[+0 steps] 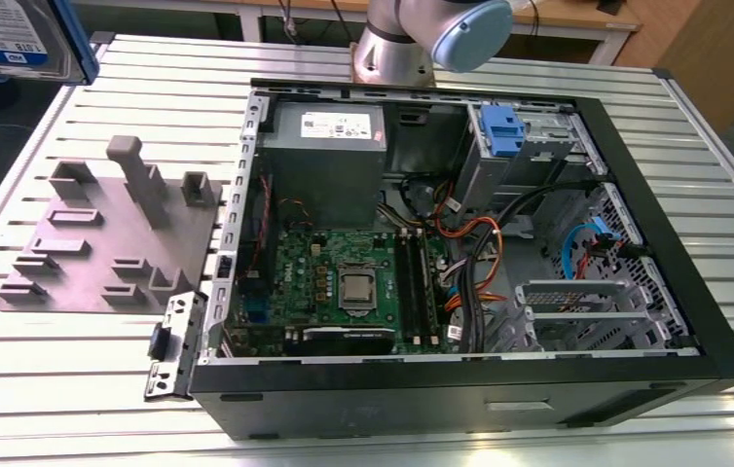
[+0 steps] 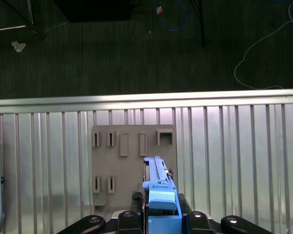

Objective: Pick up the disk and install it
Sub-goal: 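Pick up the disk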

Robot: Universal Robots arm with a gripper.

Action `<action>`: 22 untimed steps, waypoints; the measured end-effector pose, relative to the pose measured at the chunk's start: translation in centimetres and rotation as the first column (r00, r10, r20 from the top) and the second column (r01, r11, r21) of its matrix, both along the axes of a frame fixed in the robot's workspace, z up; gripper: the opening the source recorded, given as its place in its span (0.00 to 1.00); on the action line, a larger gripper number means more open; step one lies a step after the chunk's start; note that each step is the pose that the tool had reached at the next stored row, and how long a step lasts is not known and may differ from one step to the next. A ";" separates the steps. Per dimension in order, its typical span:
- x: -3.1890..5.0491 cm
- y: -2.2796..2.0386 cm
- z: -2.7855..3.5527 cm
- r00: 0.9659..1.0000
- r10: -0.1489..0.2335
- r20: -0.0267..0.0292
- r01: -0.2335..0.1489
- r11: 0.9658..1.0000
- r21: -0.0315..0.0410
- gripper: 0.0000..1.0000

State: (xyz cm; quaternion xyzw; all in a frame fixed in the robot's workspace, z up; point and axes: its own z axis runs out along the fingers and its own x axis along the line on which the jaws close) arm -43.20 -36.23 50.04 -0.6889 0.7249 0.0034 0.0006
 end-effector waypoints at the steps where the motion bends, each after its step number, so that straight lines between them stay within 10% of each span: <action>1: 0.06 0.00 -0.01 1.000 0.000 0.000 0.000 1.000 0.000 0.36; 22: 0.94 0.00 0.00 1.000 0.000 0.000 0.000 1.000 0.000 0.36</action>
